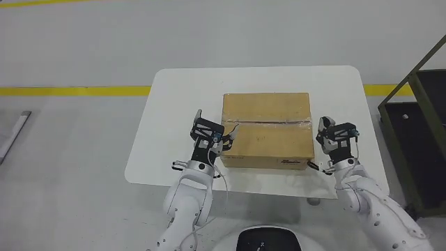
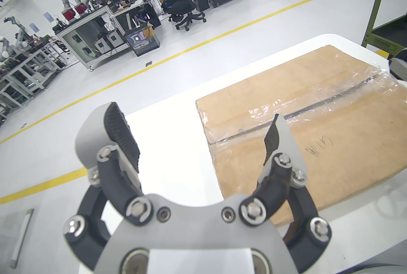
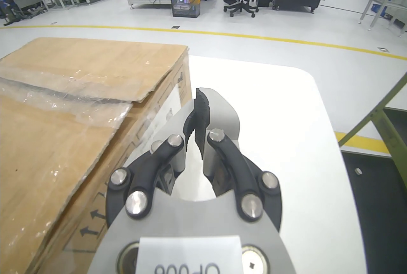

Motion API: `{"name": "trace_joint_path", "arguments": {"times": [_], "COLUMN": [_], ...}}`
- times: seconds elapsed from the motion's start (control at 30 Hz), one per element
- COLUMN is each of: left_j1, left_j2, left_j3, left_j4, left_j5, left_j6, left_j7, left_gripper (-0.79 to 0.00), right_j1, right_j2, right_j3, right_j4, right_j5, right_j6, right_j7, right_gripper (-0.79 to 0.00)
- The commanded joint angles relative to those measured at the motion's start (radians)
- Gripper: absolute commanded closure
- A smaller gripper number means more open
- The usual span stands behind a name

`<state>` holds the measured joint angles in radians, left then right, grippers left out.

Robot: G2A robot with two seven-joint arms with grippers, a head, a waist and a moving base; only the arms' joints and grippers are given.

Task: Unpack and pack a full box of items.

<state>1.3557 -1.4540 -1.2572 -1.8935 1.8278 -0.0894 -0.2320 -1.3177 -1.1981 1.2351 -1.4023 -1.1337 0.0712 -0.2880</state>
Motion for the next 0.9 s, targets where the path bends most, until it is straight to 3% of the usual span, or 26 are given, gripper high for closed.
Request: {"name": "trace_joint_path", "arguments": {"times": [0.0, 0.23, 0.4, 0.53, 0.7, 0.87], "left_j1": [0.000, 0.000, -0.004, -0.053, -0.128, -0.170], "left_j2": [0.000, 0.000, -0.001, -0.008, -0.012, -0.022], "left_j3": [0.000, 0.000, 0.012, 0.067, 0.169, 0.240], "left_j4": [0.000, 0.000, 0.008, 0.038, 0.120, 0.182], "left_j5": [0.000, 0.000, -0.022, -0.105, -0.041, 0.035], "left_j6": [0.000, 0.000, -0.013, -0.076, -0.180, -0.135], "left_j7": [0.000, 0.000, 0.009, -0.009, -0.012, -0.046], "left_gripper": [-0.785, -0.785, -0.785, -0.785, -0.785, -0.785], "right_j1": [0.018, 0.063, 0.024, -0.054, -0.160, -0.236], "right_j2": [-0.006, -0.025, -0.023, -0.010, 0.004, 0.011], "right_j3": [-0.021, -0.076, -0.035, 0.046, 0.152, 0.218], "right_j4": [0.021, 0.067, 0.026, -0.031, -0.090, -0.129], "right_j5": [-0.006, -0.010, -0.003, -0.004, 0.017, 0.022], "right_j6": [-0.008, -0.044, -0.017, -0.009, 0.001, -0.001], "right_j7": [0.000, -0.001, -0.047, -0.071, -0.080, -0.083], "right_gripper": [0.000, 0.000, 0.000, 0.000, 0.000, 0.000]}}
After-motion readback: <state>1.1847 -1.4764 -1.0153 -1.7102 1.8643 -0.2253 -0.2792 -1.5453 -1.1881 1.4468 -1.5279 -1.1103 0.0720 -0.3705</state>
